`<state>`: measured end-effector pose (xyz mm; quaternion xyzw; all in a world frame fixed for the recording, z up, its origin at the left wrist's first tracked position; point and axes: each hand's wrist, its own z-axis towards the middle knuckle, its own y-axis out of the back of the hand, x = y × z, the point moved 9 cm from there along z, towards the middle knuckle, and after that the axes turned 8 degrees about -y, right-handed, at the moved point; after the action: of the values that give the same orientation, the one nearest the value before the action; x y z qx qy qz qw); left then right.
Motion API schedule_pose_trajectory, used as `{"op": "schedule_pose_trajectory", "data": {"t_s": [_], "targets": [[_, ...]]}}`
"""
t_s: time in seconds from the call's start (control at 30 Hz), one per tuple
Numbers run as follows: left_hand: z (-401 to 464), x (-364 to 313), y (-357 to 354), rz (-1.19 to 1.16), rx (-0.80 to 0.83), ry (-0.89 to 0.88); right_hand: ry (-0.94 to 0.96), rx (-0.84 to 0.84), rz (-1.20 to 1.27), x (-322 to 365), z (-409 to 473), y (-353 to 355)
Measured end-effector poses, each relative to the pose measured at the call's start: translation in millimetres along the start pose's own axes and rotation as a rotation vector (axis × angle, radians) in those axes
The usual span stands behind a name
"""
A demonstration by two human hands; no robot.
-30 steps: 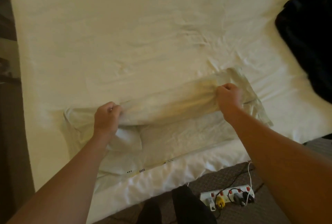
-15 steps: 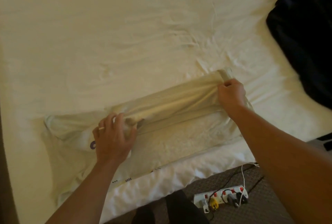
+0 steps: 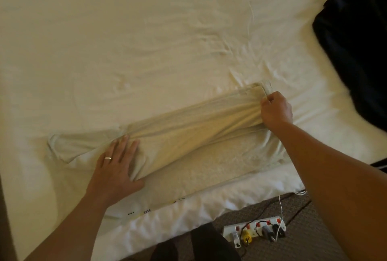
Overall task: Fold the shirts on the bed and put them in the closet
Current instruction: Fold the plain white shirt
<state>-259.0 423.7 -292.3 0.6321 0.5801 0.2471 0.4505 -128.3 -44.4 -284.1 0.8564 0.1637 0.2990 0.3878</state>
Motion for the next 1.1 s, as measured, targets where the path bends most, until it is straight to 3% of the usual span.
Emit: {"op": "schedule_pose_trajectory", "data": {"t_s": [0.3,0.43,0.53,0.6,0.7,0.8,0.9,1.0,1.1], "targets": [[3.0,11.1,-8.7,-0.149,0.088,0.052,0.019,0.015,-0.009,0.0,2.7,2.5],[7.5,1.3,7.4,-0.261,-0.120,0.178,0.068,-0.027,-0.125,6.3,-6.6,0.4],[13.2,-15.5,18.0,-0.196,-0.303,0.264,0.219,-0.225,-0.302,24.3,-27.4,5.5],[19.5,-31.5,18.2,-0.163,-0.356,0.318,0.363,-0.266,-0.383,36.6,-47.3,-5.1],[36.1,-56.3,5.1,-0.162,-0.259,0.297,0.597,-0.142,-0.466,48.7,-74.1,-45.8],[47.1,-62.4,-13.7,-0.073,-0.126,0.213,0.605,0.045,-0.660,31.9,-68.3,-77.8],[49.9,-55.8,-22.8,-0.032,-0.086,0.193,0.594,0.129,-0.743,8.6,-48.3,-83.7],[49.8,-56.1,-24.6,-0.027,-0.072,0.190,0.618,0.190,-0.702,8.5,-44.8,-82.3],[49.3,-58.1,-21.1,-0.025,-0.071,0.185,0.590,0.108,-0.549,15.5,-42.7,-62.0]]}}
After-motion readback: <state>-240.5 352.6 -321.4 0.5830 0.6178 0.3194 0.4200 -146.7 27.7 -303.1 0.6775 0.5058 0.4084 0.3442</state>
